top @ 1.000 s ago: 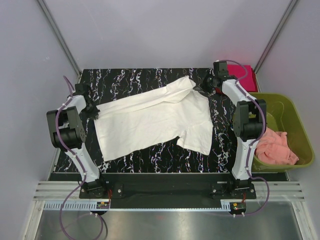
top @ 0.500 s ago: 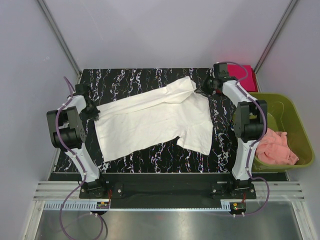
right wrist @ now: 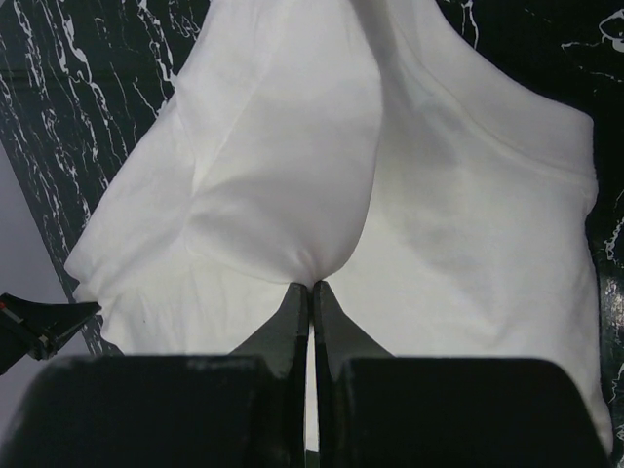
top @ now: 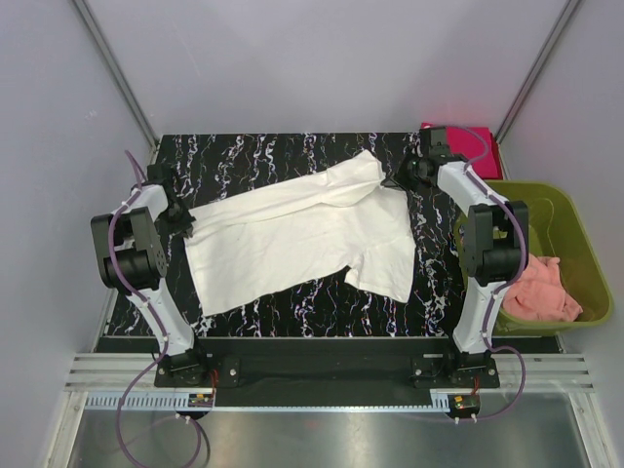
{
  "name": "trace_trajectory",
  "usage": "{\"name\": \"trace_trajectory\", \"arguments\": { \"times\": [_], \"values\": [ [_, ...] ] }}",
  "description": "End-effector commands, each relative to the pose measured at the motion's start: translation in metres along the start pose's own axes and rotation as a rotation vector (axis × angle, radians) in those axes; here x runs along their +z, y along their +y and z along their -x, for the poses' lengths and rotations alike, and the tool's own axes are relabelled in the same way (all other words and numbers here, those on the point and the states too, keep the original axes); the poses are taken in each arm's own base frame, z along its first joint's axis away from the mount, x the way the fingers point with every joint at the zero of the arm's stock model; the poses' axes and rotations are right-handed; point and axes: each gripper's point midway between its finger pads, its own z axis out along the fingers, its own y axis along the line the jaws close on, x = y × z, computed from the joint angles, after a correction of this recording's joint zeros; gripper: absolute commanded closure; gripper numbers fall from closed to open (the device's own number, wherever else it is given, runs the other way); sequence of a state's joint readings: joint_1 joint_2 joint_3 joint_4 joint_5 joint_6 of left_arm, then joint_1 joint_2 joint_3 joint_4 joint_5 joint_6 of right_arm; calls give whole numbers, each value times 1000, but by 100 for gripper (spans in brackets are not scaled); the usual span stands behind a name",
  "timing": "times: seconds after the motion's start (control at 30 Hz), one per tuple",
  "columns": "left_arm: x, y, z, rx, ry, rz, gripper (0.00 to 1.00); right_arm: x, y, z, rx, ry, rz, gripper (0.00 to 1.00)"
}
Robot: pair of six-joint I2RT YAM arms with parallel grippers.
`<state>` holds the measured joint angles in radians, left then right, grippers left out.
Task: Fold and stack the t-shirts
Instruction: Fold the tshirt
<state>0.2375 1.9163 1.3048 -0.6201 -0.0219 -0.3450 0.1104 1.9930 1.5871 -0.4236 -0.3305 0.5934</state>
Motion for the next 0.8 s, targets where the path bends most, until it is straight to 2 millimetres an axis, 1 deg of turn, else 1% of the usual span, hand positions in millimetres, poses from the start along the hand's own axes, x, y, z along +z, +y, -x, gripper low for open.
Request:
{"name": "trace_trajectory", "arguments": {
  "times": [0.0,0.1,0.13,0.27,0.43,0.5,0.57,0.6,0.63,0.7,0.73,0.77],
  "values": [
    [0,6,2,-2,24,30,100,-16,4,5,21,-43,-7,100],
    [-1,6,4,-4,23,33,100,-15,-1,-2,41,-34,-35,100],
    [-2,5,5,-7,22,31,100,-14,-3,-9,53,-23,-44,100],
    [0,6,3,-9,36,36,100,-13,-10,-17,80,-28,-74,100],
    [-2,9,4,-22,33,58,91,-11,-22,-23,120,-32,-130,100],
    [-5,9,6,-29,25,61,87,-12,-23,-25,137,-45,-147,100],
    [-10,11,8,-32,19,73,85,-13,-25,-27,150,-55,-160,100],
    [-12,12,9,-34,16,82,85,-15,-27,-25,153,-68,-169,100],
    [-17,19,9,-43,12,120,84,-16,-28,-25,159,-69,-174,100],
    [-24,24,7,-58,3,146,75,-16,-28,-25,157,-68,-179,100],
    [-33,29,8,-69,-20,162,66,-15,-28,-25,154,-62,-185,100],
    [-36,31,7,-76,-29,172,61,-16,-28,-24,150,-59,-185,100]
  ]
}}
